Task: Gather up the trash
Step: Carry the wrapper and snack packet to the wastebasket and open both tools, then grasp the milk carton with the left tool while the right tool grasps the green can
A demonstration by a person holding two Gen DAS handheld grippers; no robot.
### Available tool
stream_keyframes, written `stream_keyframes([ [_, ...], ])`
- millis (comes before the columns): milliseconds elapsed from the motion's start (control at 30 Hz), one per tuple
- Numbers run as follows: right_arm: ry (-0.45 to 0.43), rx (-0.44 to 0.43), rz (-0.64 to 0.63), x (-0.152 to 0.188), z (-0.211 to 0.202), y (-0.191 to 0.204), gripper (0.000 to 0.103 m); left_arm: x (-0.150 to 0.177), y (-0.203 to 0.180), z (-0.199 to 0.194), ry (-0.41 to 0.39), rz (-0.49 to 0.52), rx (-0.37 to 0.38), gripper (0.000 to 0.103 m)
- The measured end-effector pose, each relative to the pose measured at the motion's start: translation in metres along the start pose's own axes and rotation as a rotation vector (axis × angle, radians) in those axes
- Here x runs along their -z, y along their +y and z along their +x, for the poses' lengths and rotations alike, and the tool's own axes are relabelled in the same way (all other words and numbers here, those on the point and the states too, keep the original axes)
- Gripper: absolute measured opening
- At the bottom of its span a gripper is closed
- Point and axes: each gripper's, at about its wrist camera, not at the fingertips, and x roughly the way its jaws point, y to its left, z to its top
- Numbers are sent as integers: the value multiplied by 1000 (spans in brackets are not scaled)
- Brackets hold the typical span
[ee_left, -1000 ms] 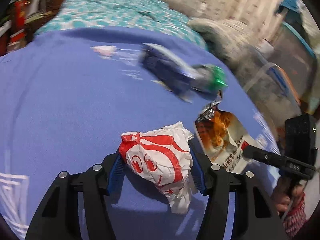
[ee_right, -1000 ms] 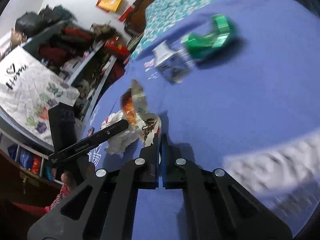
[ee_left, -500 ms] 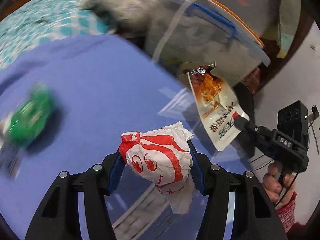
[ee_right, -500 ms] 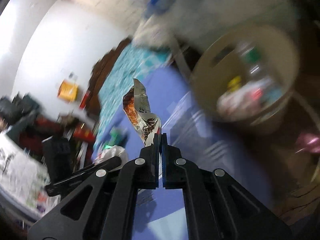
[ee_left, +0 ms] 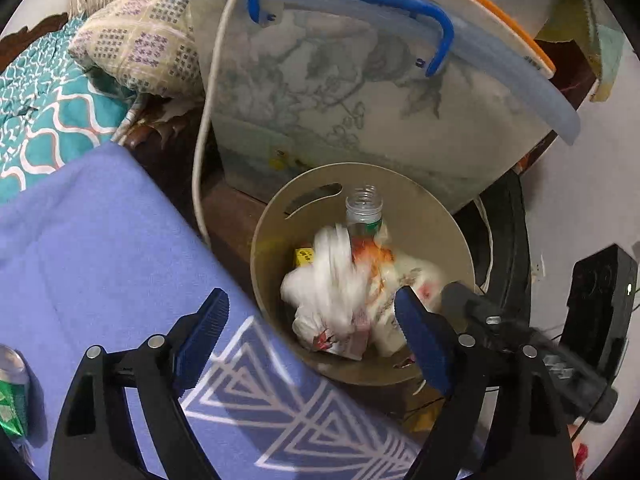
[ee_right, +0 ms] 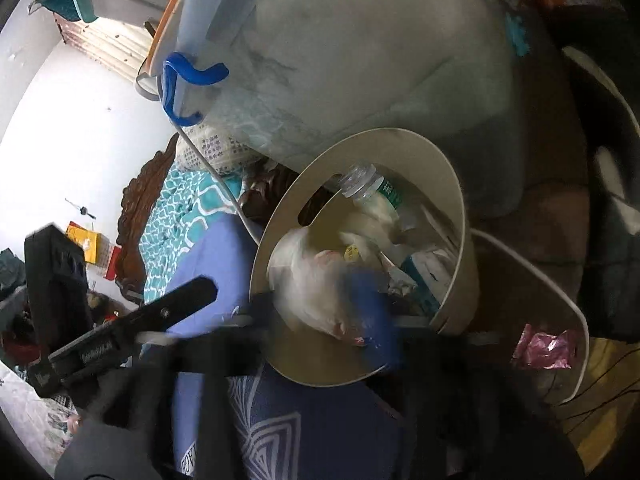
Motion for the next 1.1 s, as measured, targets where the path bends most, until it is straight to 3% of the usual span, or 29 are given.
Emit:
stream_keyframes([
  [67, -42, 19, -30, 5, -7, 7, 78, 11, 7, -6, -9, 15, -17, 81],
  [267, -61, 1, -85, 22, -15, 40, 76, 72, 47, -56, -82, 19, -21, 80],
  [433, 0, -56, -198, 38, 6, 94, 76, 129, 96, -112, -145, -68, -30, 81],
  [533, 67, -103, -286, 58, 29, 139, 76, 151, 141, -152, -202, -182, -62, 81],
  [667, 202, -174, -341, 101, 79, 193, 76, 167, 233, -204, -266, -472, -186, 87],
  [767, 331, -212, -356, 136, 124, 229, 76, 174, 314, -214, -186, -741, -377, 89],
  [867, 467, -239, -332, 169, 170, 255, 75, 171, 361, -191, -87, -836, -379, 90],
  [933, 503, -246, -302, 178, 188, 261, 72, 167, 372, -174, -43, -839, -385, 90],
  [1033, 487, -247, -310, 189, 204, 277, 71, 158, 372, -145, 10, -790, -365, 94],
  [1100, 473, -237, -313, 194, 213, 283, 62, 160, 368, -129, 39, -763, -355, 92],
])
